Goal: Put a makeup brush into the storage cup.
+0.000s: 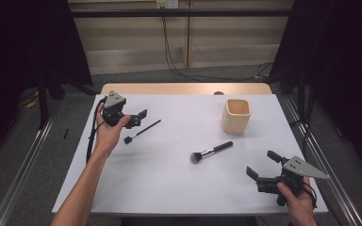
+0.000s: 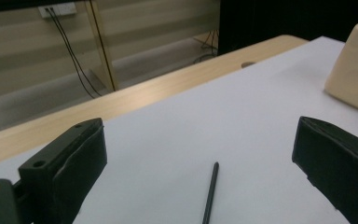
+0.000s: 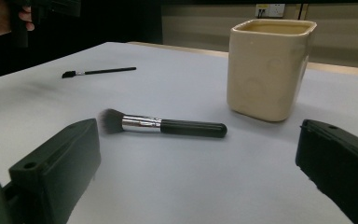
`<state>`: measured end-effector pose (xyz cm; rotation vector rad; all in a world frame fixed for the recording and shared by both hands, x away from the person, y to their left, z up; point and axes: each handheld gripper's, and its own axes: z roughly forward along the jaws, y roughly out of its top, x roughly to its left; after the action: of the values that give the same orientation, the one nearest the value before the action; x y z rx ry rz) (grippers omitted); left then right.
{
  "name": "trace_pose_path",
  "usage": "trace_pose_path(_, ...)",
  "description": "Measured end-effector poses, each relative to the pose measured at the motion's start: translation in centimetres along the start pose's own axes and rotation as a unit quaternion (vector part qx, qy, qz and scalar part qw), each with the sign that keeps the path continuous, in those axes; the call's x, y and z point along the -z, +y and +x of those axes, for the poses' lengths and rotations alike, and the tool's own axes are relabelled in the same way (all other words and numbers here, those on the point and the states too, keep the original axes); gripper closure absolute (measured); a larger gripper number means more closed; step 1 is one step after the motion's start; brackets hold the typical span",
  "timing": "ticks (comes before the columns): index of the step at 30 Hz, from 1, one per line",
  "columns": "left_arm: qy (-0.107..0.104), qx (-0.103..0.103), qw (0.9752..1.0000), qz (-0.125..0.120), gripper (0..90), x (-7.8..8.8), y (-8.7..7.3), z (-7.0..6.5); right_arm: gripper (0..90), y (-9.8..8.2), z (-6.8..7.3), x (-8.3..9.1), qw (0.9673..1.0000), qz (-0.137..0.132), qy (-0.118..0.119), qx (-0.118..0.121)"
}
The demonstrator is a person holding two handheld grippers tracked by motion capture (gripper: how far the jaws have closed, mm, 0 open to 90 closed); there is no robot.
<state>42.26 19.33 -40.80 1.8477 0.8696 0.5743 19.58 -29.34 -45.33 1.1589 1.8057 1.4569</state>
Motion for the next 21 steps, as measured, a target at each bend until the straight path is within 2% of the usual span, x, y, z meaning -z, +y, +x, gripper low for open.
trace_pose_path(5, -0.005, -0.001, 0.9992, 0.040, 3.3, -0.5, -0.4, 0.2, 0.0, 0.0, -0.1, 0.0, 1.0000, 0.001, 0.000, -0.001)
trace_pose_path(6, -0.005, -0.001, 0.9992, 0.040, 3.3, -0.5, -0.4, 0.2, 0.0, 0.0, -0.1, 0.0, 1.0000, 0.001, 0.000, -0.001)
trace_pose_path(8, -0.014, -0.001, 0.9978, 0.065, 3.6, -0.8, -0.4, 0.4, 0.0, 0.0, 0.0, -0.1, 1.0000, 0.001, 0.001, 0.000)
trace_pose_path(11, -0.016, -0.007, 0.9966, 0.080, 4.0, -1.0, -0.4, 0.4, 0.0, 0.0, 0.0, -0.1, 1.0000, 0.002, 0.001, -0.001)
trace_pose_path(13, -0.022, -0.022, 0.9928, 0.116, 4.0, -1.4, -0.2, 0.5, 0.0, 0.0, 0.0, -0.1, 1.0000, 0.002, 0.002, 0.000)
trace_pose_path(15, -0.021, -0.028, 0.9903, 0.135, 4.0, -1.6, -0.1, 0.7, 0.0, 0.0, 0.0, -0.1, 1.0000, 0.004, 0.001, 0.000)
trace_pose_path(17, -0.015, -0.027, 0.9899, 0.138, 4.0, -1.7, -0.1, 0.8, 0.0, 0.0, 0.0, -0.1, 1.0000, 0.003, 0.002, 0.000)
trace_pose_path(18, -0.016, -0.022, 0.9891, 0.145, 4.0, -1.8, -0.1, 0.8, 0.0, 0.0, 0.0, -0.1, 1.0000, 0.003, 0.002, 0.000)
trace_pose_path(19, -0.024, -0.025, 0.9868, 0.158, 4.1, -1.9, -0.1, 0.9, 0.0, 0.0, 0.0, -0.1, 1.0000, 0.004, 0.002, 0.001)
trace_pose_path(20, -0.024, -0.025, 0.9868, 0.158, 4.6, -1.9, -0.1, 0.9, 0.0, 0.0, 0.0, -0.1, 1.0000, 0.004, 0.002, 0.001)
trace_pose_path(21, -0.034, -0.030, 0.9820, 0.183, 5.5, -2.0, -0.3, 0.9, 0.0, 0.0, 0.0, -0.1, 1.0000, 0.004, 0.003, 0.001)
